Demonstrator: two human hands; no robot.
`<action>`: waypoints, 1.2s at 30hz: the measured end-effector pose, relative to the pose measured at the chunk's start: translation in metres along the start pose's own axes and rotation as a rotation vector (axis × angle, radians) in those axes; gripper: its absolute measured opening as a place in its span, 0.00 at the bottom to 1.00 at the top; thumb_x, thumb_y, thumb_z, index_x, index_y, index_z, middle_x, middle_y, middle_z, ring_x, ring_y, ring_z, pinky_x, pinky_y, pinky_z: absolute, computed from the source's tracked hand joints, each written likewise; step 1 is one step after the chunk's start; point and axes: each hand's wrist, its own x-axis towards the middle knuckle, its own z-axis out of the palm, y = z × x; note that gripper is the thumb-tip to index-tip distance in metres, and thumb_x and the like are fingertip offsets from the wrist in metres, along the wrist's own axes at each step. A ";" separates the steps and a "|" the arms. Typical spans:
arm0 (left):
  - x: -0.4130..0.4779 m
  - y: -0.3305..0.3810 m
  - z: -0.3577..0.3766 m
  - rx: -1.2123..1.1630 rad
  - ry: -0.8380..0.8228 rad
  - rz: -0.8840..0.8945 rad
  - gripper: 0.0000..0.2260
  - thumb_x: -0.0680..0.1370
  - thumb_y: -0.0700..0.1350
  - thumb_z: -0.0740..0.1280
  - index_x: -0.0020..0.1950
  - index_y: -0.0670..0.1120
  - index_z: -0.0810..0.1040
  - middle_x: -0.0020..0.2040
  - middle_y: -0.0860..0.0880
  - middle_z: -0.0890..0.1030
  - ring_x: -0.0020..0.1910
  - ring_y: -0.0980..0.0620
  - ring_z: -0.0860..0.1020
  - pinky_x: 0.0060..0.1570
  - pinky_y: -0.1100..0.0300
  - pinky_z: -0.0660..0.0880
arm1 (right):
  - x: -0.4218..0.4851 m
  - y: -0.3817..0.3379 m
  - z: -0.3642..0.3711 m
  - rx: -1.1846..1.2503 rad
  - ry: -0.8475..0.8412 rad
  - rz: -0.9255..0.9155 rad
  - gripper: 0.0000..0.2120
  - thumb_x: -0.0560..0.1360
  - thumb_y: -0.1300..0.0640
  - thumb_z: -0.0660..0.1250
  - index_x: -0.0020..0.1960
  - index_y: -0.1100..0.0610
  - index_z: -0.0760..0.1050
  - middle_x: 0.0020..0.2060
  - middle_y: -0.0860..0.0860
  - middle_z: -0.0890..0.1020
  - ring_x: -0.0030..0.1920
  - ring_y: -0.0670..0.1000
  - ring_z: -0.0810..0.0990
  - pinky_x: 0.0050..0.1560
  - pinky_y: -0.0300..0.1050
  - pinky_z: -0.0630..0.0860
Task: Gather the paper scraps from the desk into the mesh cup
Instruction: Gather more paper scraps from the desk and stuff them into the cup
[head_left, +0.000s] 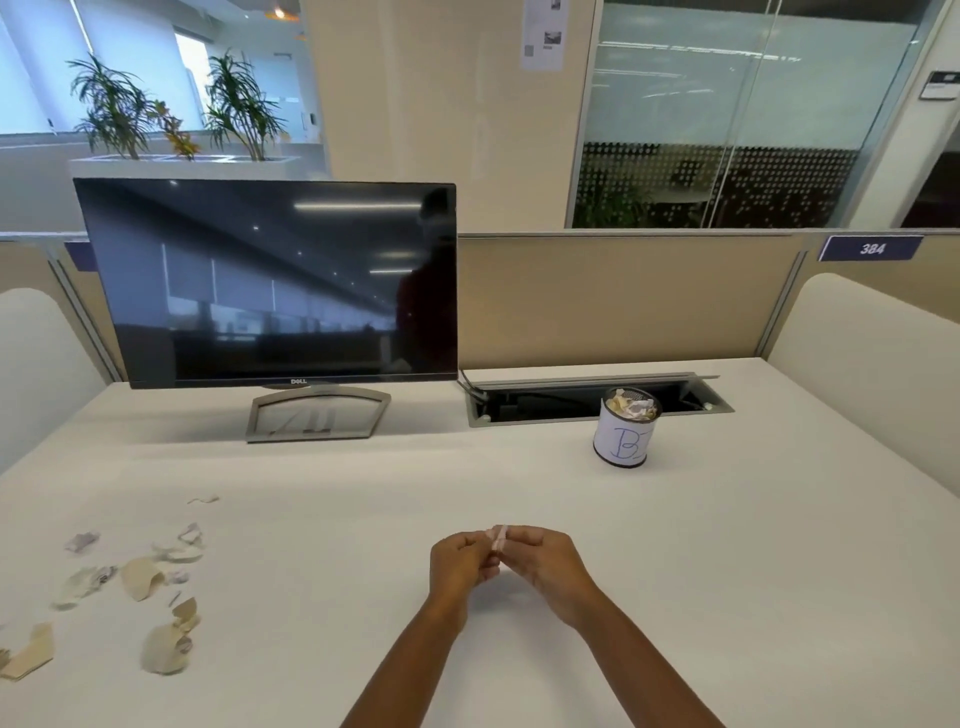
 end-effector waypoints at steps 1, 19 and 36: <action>0.002 0.003 0.009 0.005 -0.017 -0.006 0.08 0.77 0.39 0.66 0.39 0.41 0.80 0.36 0.46 0.80 0.34 0.52 0.77 0.31 0.69 0.78 | 0.002 -0.003 -0.010 0.008 0.019 -0.006 0.09 0.73 0.70 0.65 0.41 0.62 0.83 0.39 0.52 0.85 0.43 0.49 0.84 0.47 0.35 0.80; 0.045 -0.040 0.081 1.248 0.061 0.556 0.21 0.81 0.47 0.56 0.74 0.43 0.61 0.76 0.42 0.60 0.76 0.45 0.56 0.74 0.54 0.58 | 0.102 -0.147 -0.164 -0.550 0.654 -0.467 0.07 0.70 0.69 0.67 0.46 0.66 0.81 0.40 0.59 0.83 0.36 0.50 0.76 0.33 0.25 0.71; 0.069 -0.042 0.072 1.555 0.120 0.658 0.23 0.55 0.56 0.80 0.48 0.52 0.85 0.51 0.51 0.86 0.49 0.53 0.84 0.40 0.58 0.81 | 0.132 -0.127 -0.173 -1.335 0.433 -0.385 0.18 0.79 0.64 0.52 0.67 0.60 0.69 0.70 0.57 0.68 0.69 0.56 0.67 0.72 0.56 0.60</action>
